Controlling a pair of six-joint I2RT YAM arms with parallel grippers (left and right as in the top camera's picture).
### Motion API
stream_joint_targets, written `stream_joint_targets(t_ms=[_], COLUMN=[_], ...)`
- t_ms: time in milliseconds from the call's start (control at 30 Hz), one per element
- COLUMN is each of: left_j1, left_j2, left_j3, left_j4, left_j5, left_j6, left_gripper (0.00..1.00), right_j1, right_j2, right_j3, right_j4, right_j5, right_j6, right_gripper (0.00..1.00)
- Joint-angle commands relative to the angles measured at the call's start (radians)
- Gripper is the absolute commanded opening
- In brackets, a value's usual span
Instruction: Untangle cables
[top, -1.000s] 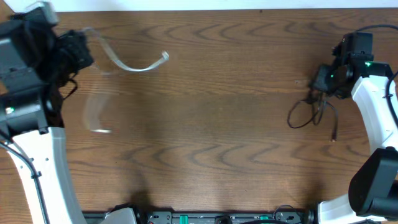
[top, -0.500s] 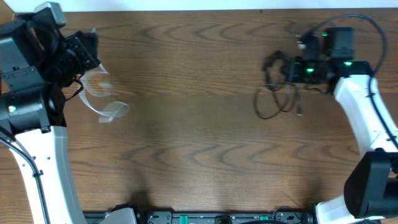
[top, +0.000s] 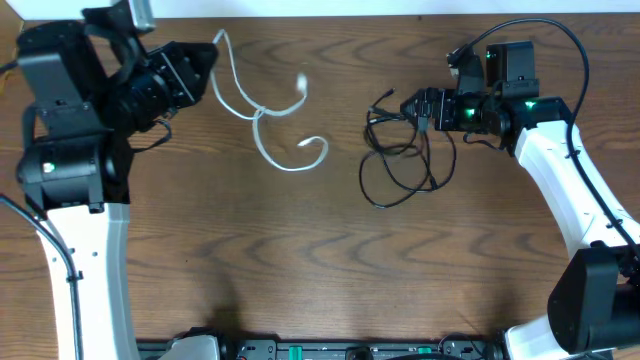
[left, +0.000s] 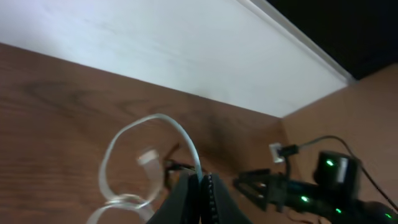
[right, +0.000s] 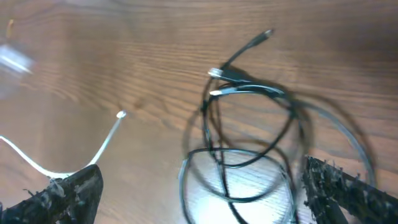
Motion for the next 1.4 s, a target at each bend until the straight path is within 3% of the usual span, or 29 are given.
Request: stream_joint_targets(t_ms=[0,300,567,867,933,1133,1367], left_j1=[-0.05,-0.166,-0.177,-0.177,-0.177,-0.177,-0.177], left_j2=[0.007,0.02,0.019,0.019,0.019,0.019,0.019], left_j3=[0.007,0.007,0.007,0.007,0.007,0.007,0.007], left_j4=[0.005,0.005,0.005,0.004,0.004,0.005,0.005], left_j5=[0.028,0.122,0.303,0.262,0.229,0.151,0.111], left_j6=[-0.041,0.159,0.136,0.089,0.04,-0.357,-0.581], left_gripper=[0.07,0.07,0.07,0.07,0.08,0.07,0.07], right_j1=[0.007,0.01,0.08,0.171,0.175,0.217,0.306], right_j2=[-0.012,-0.141,-0.188,-0.186,-0.186,-0.186,-0.169], right_j3=[0.002,0.002,0.002,0.002,0.002,0.002,0.001], right_j4=[0.006,0.051,0.148,0.156,0.155,0.158,0.218], right_j5=[-0.139,-0.373,-0.439,-0.438,-0.443,-0.452,-0.402], right_j6=[-0.045,-0.224,-0.239,-0.257,-0.266,-0.328,-0.343], right_gripper=[0.99,0.99,0.99,0.96,0.95,0.93,0.87])
